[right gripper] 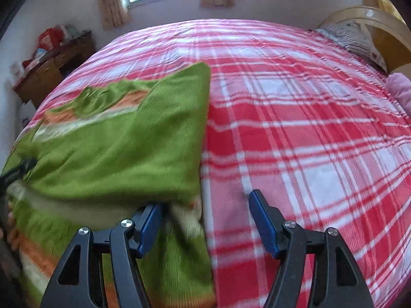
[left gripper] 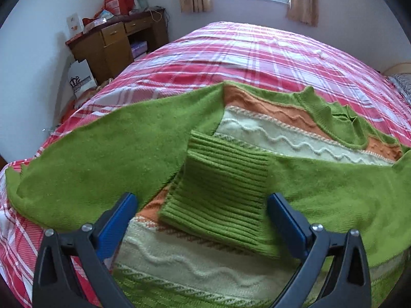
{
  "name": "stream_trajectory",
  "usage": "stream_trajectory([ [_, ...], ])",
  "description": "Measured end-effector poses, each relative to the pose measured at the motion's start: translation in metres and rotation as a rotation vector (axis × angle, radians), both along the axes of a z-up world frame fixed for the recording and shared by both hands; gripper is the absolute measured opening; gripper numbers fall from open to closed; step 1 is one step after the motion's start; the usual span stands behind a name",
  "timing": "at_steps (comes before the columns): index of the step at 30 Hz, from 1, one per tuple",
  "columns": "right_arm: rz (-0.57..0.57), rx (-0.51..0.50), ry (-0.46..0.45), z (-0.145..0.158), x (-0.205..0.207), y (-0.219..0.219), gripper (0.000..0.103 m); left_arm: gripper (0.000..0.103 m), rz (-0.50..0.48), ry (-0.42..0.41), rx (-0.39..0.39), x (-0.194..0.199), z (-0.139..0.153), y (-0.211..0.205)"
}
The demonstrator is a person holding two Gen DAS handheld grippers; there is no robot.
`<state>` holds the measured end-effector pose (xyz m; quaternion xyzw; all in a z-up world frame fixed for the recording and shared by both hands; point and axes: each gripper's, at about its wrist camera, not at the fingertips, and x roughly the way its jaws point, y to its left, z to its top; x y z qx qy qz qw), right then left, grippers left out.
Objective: Fold small clothes
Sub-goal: 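Reach the left tool to the other green sleeve cuff and grasp it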
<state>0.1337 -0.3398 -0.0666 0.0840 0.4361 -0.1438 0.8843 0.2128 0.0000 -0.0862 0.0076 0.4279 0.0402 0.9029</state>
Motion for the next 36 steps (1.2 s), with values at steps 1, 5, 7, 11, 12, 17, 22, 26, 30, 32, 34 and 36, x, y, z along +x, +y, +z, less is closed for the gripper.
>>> stream_trajectory([
  [1,-0.053,0.005,-0.001,0.001,-0.002,-0.009,0.067,0.103,0.0,0.001,-0.001,-0.001,0.0,0.0],
  [5,-0.075,0.057,-0.012,-0.001,-0.02,-0.026,0.066,0.103,-0.003,-0.001,0.012,0.001,0.0,-0.003],
  [7,-0.046,0.006,0.0,-0.001,-0.022,-0.019,0.066,0.103,-0.003,-0.003,0.024,0.002,0.0,-0.006],
  [11,-0.023,0.056,0.02,0.004,-0.033,-0.02,0.067,0.103,-0.002,-0.002,0.017,0.004,0.0,-0.005],
  [12,-0.038,0.064,0.015,0.008,-0.039,-0.02,0.067,0.103,-0.002,-0.002,0.017,0.004,0.0,-0.006],
  [17,-0.043,0.034,-0.149,0.046,-0.055,0.006,0.066,0.103,0.0,-0.007,0.027,0.005,0.0,-0.008],
  [22,0.065,0.058,-0.169,0.044,-0.012,0.05,0.057,0.103,-0.01,-0.006,-0.014,-0.003,0.003,0.002],
  [26,0.066,0.076,-0.073,0.003,0.005,0.06,0.057,0.103,-0.058,-0.016,0.008,-0.028,0.01,0.019],
  [30,0.095,0.008,-0.11,0.001,-0.002,0.07,0.06,0.103,0.028,-0.05,-0.058,-0.055,0.022,0.075],
  [32,0.096,0.009,-0.121,0.0,-0.005,0.07,0.06,0.103,0.112,-0.066,-0.093,-0.061,0.027,0.106],
  [34,0.098,0.032,-0.142,0.001,-0.008,0.067,0.061,0.103,0.233,-0.101,-0.136,-0.068,0.035,0.147],
  [36,0.095,0.072,-0.165,0.001,-0.011,0.061,0.061,0.103,0.373,-0.141,-0.17,-0.073,0.041,0.187],
])
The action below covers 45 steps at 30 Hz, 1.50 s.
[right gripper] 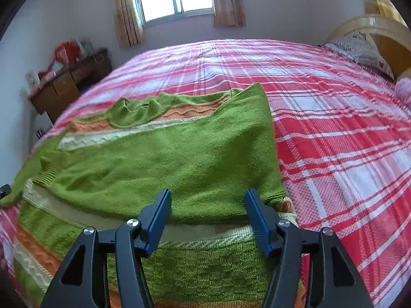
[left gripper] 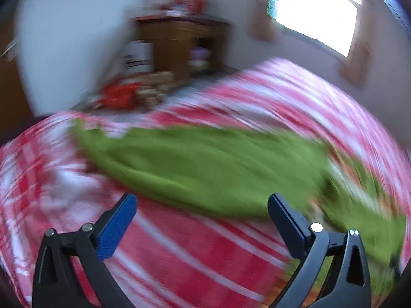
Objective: Fold small clothes
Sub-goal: 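Reach the left tool to the other green sleeve cuff and grasp it, then fold the held sleeve across the sweater body with the left tool and release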
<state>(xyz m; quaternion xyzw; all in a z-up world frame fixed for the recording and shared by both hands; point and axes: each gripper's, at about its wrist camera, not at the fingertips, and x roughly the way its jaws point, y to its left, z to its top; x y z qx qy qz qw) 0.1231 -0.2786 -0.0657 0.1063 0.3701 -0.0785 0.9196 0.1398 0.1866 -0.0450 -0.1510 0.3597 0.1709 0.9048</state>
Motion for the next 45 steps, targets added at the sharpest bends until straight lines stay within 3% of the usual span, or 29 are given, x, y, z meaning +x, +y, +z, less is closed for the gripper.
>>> stream_trajectory([
  [4,0.003,0.016,-0.005,0.0,0.001,-0.002,0.061,0.103,0.263,-0.024,-0.068,0.005,0.003,0.078],
  [7,0.012,0.019,-0.004,0.0,0.002,-0.002,0.064,0.102,0.355,0.012,-0.069,0.023,0.002,0.118],
  [9,0.014,0.02,-0.004,0.0,0.003,-0.002,0.065,0.096,0.39,0.039,-0.059,0.034,-0.001,0.135],
  [11,0.014,0.019,-0.003,0.0,0.003,-0.002,0.065,0.086,0.394,0.078,-0.068,0.046,-0.009,0.145],
  [15,0.015,0.012,0.0,-0.001,0.002,0.001,0.066,0.049,0.39,0.137,-0.077,0.062,-0.026,0.154],
  [19,0.016,0.01,0.0,-0.001,0.003,0.001,0.066,0.043,0.378,0.159,0.006,0.069,-0.035,0.142],
  [20,0.016,0.009,0.0,-0.001,0.003,0.001,0.066,0.029,0.372,0.153,0.021,0.07,-0.034,0.141],
  [21,0.016,0.009,0.0,-0.001,0.003,0.002,0.067,0.005,0.365,0.151,0.016,0.07,-0.036,0.143],
  [24,0.017,0.012,-0.001,-0.001,0.003,0.001,0.067,0.006,0.338,0.159,-0.1,0.071,-0.05,0.155],
  [28,0.019,0.022,-0.008,-0.001,0.003,0.001,0.067,0.006,0.325,0.094,-0.058,0.066,-0.032,0.146],
  [35,0.033,0.055,-0.031,-0.002,0.001,-0.004,0.068,0.006,0.149,-0.141,0.037,0.05,0.047,0.083],
  [40,0.037,0.076,-0.042,-0.003,-0.001,-0.007,0.068,0.006,-0.144,-0.325,0.123,0.026,0.097,-0.029],
  [45,0.039,0.091,-0.05,-0.003,-0.001,-0.009,0.068,0.006,-0.422,-0.331,0.153,0.012,0.087,-0.142],
])
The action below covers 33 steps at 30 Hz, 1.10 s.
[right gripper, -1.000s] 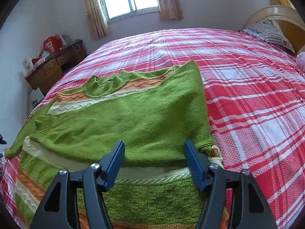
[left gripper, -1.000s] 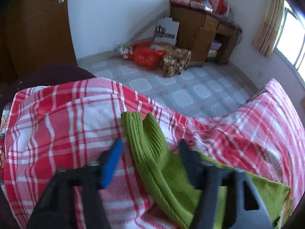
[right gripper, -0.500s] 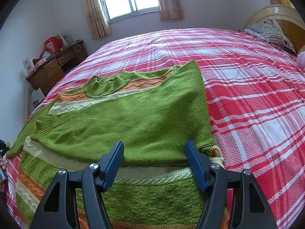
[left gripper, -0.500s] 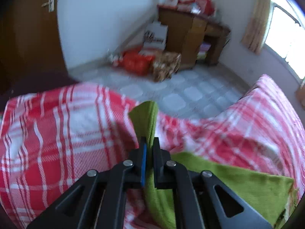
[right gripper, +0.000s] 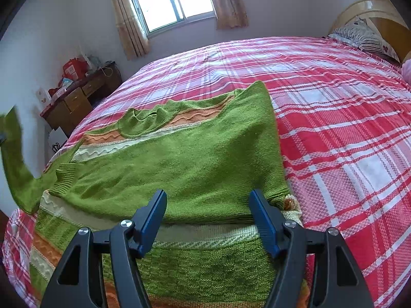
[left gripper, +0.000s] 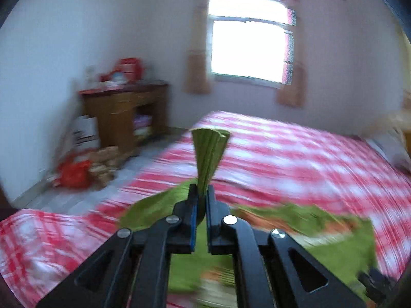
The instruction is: Fold small clothes
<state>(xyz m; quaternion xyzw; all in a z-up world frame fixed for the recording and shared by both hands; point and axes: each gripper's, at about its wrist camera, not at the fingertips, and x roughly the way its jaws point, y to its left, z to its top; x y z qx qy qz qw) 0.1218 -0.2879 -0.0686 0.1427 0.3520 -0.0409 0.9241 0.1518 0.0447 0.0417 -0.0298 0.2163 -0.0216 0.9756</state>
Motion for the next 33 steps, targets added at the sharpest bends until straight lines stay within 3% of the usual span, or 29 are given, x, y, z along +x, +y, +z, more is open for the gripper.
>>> stream_trajectory([
  [6,0.003,0.005,-0.003,0.0,0.0,-0.001,0.068,0.006,-0.172,0.125,0.085,-0.017,-0.051,-0.088],
  [10,0.003,0.006,-0.003,-0.001,-0.001,-0.002,0.068,0.01,-0.199,0.249,0.153,-0.018,-0.083,-0.109],
  [12,0.004,0.006,-0.002,-0.001,-0.001,-0.002,0.068,0.016,-0.212,0.295,0.146,-0.019,-0.086,-0.11],
  [13,0.003,0.005,-0.002,-0.001,-0.001,-0.002,0.068,0.02,-0.221,0.322,0.135,-0.02,-0.088,-0.105],
  [15,0.004,0.002,0.003,-0.001,0.0,-0.001,0.068,0.051,-0.228,0.326,0.101,-0.033,-0.084,-0.09],
  [17,0.01,0.009,0.011,-0.001,0.002,-0.002,0.069,0.071,-0.194,0.286,0.08,-0.05,-0.076,-0.068],
  [19,0.011,0.044,0.011,0.004,0.002,-0.004,0.069,0.073,-0.145,0.252,0.062,-0.062,-0.072,-0.043],
  [21,0.048,0.141,-0.03,0.013,0.001,-0.004,0.069,0.073,-0.083,0.241,0.034,-0.067,-0.071,-0.013],
  [23,0.125,0.243,-0.077,0.027,0.005,0.012,0.069,0.073,0.016,0.259,-0.006,-0.063,-0.077,0.015],
  [26,0.222,0.312,-0.05,0.032,0.029,0.047,0.069,0.073,0.092,0.331,-0.062,-0.053,-0.094,0.042],
  [28,0.262,0.313,-0.031,0.03,0.044,0.07,0.069,0.073,0.118,0.34,-0.074,-0.053,-0.102,0.048],
  [33,0.316,0.19,0.116,-0.001,0.089,0.135,0.068,0.079,0.123,0.321,-0.095,-0.058,-0.109,0.045],
])
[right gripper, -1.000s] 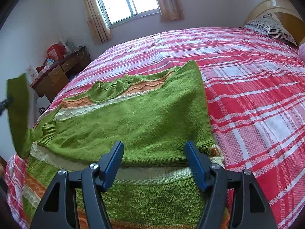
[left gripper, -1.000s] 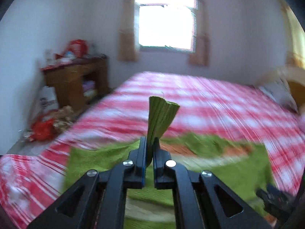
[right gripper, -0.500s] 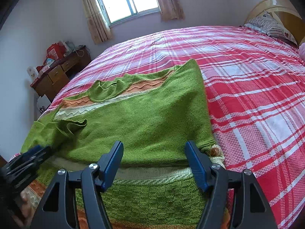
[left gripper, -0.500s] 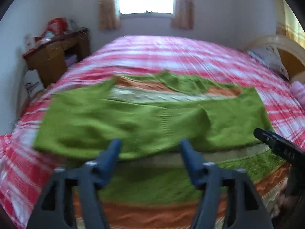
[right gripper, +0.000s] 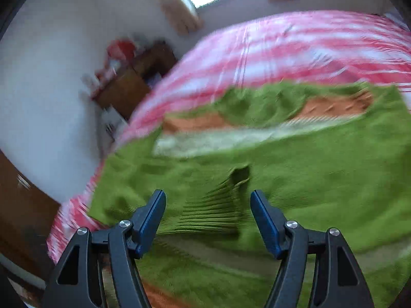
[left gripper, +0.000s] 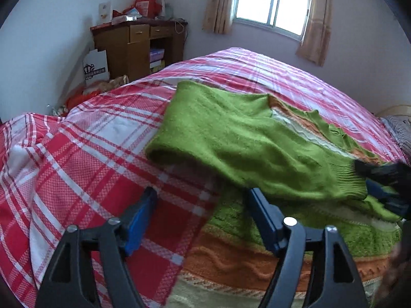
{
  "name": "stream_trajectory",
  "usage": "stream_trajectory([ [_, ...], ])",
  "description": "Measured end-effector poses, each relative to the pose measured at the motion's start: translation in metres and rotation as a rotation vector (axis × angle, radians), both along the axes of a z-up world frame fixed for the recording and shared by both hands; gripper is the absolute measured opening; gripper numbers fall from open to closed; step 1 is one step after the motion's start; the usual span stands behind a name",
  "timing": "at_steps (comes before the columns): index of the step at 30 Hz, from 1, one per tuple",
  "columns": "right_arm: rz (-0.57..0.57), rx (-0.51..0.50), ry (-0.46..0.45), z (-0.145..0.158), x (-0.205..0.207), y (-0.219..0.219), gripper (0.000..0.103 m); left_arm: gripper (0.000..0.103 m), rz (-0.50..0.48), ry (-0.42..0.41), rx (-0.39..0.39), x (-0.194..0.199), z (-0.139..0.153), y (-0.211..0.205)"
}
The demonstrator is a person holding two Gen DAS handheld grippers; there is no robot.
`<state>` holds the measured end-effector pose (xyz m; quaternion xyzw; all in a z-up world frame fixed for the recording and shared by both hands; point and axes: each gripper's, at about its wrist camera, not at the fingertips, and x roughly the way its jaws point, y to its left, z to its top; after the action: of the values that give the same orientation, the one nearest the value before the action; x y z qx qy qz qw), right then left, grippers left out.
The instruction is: Fold small clothes
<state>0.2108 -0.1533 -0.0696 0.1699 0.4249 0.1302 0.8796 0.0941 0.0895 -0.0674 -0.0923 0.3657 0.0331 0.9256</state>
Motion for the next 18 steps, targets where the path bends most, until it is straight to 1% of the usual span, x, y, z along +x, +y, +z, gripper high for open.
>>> stream_trajectory([
  [1,-0.003,-0.038,-0.013,-0.001,0.001,0.007,0.059,0.079,0.002,0.001,-0.005,0.0,-0.001,0.0],
  [2,-0.005,-0.111,-0.041,-0.002,0.002,0.016,0.043,0.08,0.005,-0.002,-0.011,-0.002,0.0,0.002],
  [3,0.003,-0.15,-0.047,-0.002,0.003,0.021,0.034,0.081,0.004,-0.005,-0.016,0.0,-0.002,0.002],
  [4,0.01,-0.172,-0.046,-0.003,0.004,0.025,0.017,0.082,0.001,-0.009,-0.02,0.001,-0.002,0.003],
  [5,0.011,-0.184,-0.048,-0.002,0.004,0.027,0.008,0.084,-0.002,-0.009,-0.022,0.002,-0.003,0.002],
  [7,0.004,-0.211,-0.055,0.007,0.006,0.026,0.007,0.087,-0.008,-0.009,-0.018,0.004,-0.004,0.0],
  [9,0.005,-0.217,-0.088,0.025,0.007,0.028,0.006,0.087,-0.008,-0.01,-0.021,0.005,-0.005,0.0],
  [12,-0.006,-0.23,-0.191,0.074,0.005,0.026,0.006,0.087,-0.01,-0.024,-0.065,0.004,-0.006,0.007],
  [13,-0.021,-0.243,-0.247,0.097,0.003,0.022,0.006,0.087,-0.011,-0.03,-0.084,0.003,-0.006,0.01],
  [14,-0.031,-0.249,-0.28,0.111,-0.002,0.017,0.006,0.088,-0.011,-0.035,-0.098,0.002,-0.006,0.012],
  [17,-0.072,-0.264,-0.361,0.15,-0.015,-0.005,0.006,0.088,-0.008,-0.031,-0.087,0.002,-0.006,0.012],
  [18,-0.086,-0.274,-0.376,0.157,-0.02,-0.013,0.006,0.088,-0.006,-0.028,-0.078,0.002,-0.006,0.011],
])
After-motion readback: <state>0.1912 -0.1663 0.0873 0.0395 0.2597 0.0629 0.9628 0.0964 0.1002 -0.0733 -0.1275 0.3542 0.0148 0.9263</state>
